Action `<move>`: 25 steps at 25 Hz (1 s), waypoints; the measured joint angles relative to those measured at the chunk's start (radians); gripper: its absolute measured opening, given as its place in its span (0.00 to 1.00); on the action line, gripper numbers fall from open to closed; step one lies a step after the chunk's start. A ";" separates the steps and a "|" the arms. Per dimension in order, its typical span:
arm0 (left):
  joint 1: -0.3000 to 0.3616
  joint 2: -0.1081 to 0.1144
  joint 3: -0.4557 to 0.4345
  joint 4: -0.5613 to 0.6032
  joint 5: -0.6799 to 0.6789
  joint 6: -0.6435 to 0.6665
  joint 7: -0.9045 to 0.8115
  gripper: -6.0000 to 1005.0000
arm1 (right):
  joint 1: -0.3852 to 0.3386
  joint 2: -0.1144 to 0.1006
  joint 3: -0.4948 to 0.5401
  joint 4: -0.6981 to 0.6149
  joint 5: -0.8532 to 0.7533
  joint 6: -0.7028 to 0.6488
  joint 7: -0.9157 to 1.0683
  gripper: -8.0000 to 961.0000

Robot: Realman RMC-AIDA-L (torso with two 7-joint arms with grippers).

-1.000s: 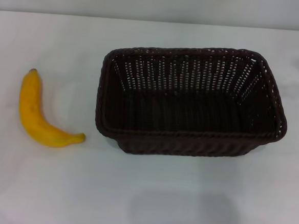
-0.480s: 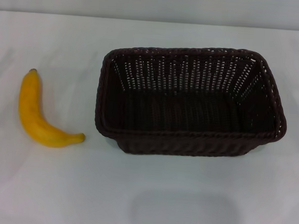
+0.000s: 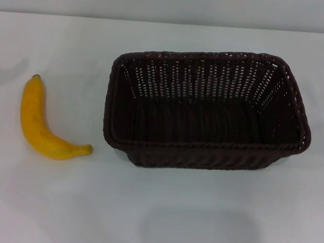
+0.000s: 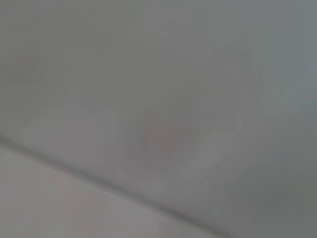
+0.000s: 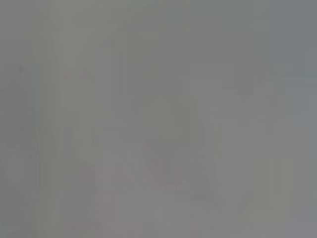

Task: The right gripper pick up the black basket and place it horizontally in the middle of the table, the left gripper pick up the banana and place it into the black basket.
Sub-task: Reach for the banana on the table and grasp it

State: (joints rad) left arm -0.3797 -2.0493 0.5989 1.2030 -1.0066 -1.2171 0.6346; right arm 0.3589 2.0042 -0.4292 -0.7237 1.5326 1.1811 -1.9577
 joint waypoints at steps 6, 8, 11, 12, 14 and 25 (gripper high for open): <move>-0.135 0.100 0.051 0.059 0.301 -0.253 -0.325 0.87 | -0.003 0.001 0.024 0.080 0.094 -0.042 -0.177 0.86; -0.189 0.122 0.053 0.056 0.378 -0.348 -0.365 0.87 | 0.002 0.001 0.025 0.085 0.099 -0.067 -0.204 0.88; -0.260 0.143 0.054 0.054 0.505 -0.462 -0.389 0.87 | 0.019 0.004 0.026 0.101 0.108 -0.098 -0.247 0.91; -0.277 0.149 0.054 0.051 0.538 -0.488 -0.391 0.87 | 0.027 0.004 0.026 0.112 0.115 -0.106 -0.263 0.91; -0.325 0.161 0.054 0.021 0.644 -0.546 -0.393 0.87 | 0.040 0.004 0.026 0.135 0.140 -0.122 -0.287 0.91; -0.485 0.148 0.056 -0.286 0.785 -0.434 -0.419 0.87 | 0.036 -0.002 0.025 0.149 0.194 -0.144 -0.303 0.91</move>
State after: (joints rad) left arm -0.8649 -1.9013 0.6544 0.9171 -0.2220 -1.6510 0.2154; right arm 0.3945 2.0027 -0.4038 -0.5743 1.7262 1.0372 -2.2610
